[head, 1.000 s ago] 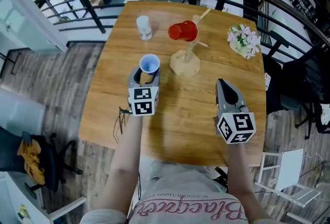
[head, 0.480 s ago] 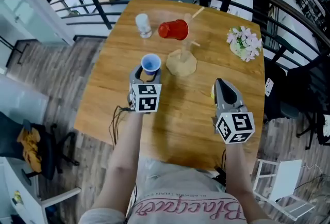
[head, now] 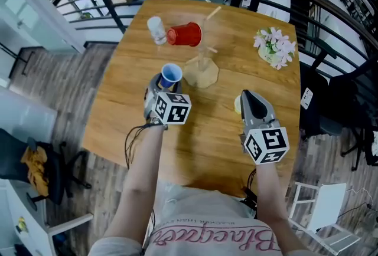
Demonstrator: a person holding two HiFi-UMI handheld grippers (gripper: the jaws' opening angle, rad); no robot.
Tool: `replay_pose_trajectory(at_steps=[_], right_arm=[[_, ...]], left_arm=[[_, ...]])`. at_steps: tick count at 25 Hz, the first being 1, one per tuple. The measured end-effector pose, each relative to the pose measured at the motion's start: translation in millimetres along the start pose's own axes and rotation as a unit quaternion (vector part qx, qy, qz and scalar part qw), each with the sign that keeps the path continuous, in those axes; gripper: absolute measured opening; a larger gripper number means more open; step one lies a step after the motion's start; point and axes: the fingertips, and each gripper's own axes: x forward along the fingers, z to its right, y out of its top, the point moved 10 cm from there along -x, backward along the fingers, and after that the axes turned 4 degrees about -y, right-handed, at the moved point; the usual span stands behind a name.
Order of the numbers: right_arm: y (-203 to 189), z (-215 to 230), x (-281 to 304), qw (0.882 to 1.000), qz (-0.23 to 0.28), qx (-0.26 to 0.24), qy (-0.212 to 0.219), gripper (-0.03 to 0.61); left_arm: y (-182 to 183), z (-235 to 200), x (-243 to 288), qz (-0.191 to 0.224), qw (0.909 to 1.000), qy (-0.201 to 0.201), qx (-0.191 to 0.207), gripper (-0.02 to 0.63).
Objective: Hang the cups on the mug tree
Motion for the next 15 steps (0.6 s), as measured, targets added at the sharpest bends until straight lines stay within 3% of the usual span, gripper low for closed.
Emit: replay_pose_trajectory(at_steps=[5, 10, 15], right_arm=[[-1, 8, 1, 1.000, 0.003, 0.008, 0.000, 0.002], [-2, 14, -1, 1.000, 0.002, 0.014, -0.002, 0.002], [-4, 19, -3, 1.000, 0.002, 0.018, -0.006, 0.002]], left_arm=[[8, 15, 8, -0.040, 0.9954, 0.033, 0.080, 0.280], [15, 30, 23, -0.082, 0.9832, 0.053, 0.154, 0.281], [26, 32, 32, -0.105, 0.9753, 0.058, 0.186, 0.284]])
